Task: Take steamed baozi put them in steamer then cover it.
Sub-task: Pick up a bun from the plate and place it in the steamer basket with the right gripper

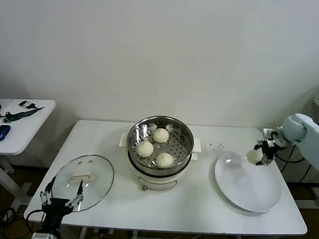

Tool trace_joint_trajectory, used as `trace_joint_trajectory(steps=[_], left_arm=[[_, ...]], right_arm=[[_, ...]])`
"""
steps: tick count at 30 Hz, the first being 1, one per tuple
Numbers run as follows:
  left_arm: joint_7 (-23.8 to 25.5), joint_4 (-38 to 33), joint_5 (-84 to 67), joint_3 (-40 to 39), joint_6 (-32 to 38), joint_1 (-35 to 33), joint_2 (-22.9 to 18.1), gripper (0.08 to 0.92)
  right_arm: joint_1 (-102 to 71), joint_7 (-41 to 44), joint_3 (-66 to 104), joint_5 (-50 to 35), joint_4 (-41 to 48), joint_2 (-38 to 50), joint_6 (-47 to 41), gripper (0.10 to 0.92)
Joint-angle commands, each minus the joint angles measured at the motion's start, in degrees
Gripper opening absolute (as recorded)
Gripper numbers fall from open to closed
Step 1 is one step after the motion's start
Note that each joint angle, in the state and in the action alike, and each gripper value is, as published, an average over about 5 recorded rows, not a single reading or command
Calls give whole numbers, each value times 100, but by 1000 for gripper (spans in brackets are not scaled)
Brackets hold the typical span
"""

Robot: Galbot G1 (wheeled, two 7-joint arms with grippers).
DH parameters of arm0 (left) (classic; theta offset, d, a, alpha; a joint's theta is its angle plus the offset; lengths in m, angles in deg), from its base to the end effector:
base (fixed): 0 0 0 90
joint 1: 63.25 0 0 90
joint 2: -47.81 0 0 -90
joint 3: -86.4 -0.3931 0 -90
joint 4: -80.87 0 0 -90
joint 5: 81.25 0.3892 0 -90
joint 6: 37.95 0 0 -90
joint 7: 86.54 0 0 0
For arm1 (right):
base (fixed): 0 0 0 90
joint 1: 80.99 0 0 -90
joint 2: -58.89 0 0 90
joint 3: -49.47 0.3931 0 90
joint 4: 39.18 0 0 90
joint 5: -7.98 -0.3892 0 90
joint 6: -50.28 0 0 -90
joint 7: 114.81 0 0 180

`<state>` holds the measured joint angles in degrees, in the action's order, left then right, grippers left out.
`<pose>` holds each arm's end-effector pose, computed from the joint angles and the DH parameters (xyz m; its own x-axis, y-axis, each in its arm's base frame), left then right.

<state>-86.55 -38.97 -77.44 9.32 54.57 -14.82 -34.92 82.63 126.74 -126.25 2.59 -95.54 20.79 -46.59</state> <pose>0.1212 0.1001 -0.3592 -0.9843 -0.1170 0.1319 -0.0722 0.9501 0.3036 0.6111 -0.2796 -0.1544 -0.2602 -0.1024 0.9601 -0.9627 0.1036 -0.2498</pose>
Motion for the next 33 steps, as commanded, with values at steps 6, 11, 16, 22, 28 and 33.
trace_joint_trajectory(steps=[6, 11, 16, 22, 28, 33], left_arm=[[25, -91, 13, -194, 28, -28, 9, 823], [37, -110, -18, -241, 43, -10, 14, 823], [40, -99, -65, -247, 53, 8, 49, 823], [48, 6, -118, -239, 84, 73, 107, 823], [46, 23, -134, -229, 88, 110, 120, 823], [42, 24, -158, -199, 80, 117, 167, 823]], right_arm=[[3343, -350, -3229, -3451, -731, -1355, -813, 702], [3684, -437, -3747, -4263, -702, -2068, -947, 704], [3716, -502, -4184, -4606, -680, -2731, -1010, 704], [3350, -768, -4265, -4686, -830, -3261, -1164, 704], [2870, -921, -4225, -4498, -702, -3476, -1226, 706], [2498, -977, -4172, -4287, -501, -3507, -1245, 712]])
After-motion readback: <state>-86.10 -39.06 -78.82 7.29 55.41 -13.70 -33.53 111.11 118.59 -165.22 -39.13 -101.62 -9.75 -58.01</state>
